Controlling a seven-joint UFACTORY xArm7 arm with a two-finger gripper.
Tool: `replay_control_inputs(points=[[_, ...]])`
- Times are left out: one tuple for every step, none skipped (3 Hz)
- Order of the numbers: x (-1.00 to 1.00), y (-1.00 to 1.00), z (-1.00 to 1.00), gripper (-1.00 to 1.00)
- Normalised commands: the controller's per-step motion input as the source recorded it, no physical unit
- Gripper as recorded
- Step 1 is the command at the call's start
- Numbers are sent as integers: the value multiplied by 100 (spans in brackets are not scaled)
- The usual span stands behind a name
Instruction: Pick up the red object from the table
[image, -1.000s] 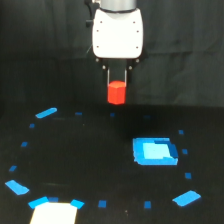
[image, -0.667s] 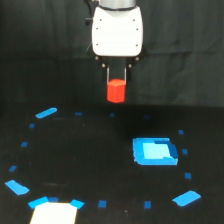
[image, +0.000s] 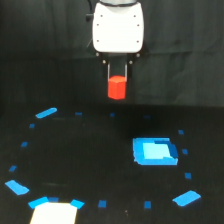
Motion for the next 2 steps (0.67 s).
replay_control_inputs(points=[[2,-14,34,-100],[7,-4,26,-100]])
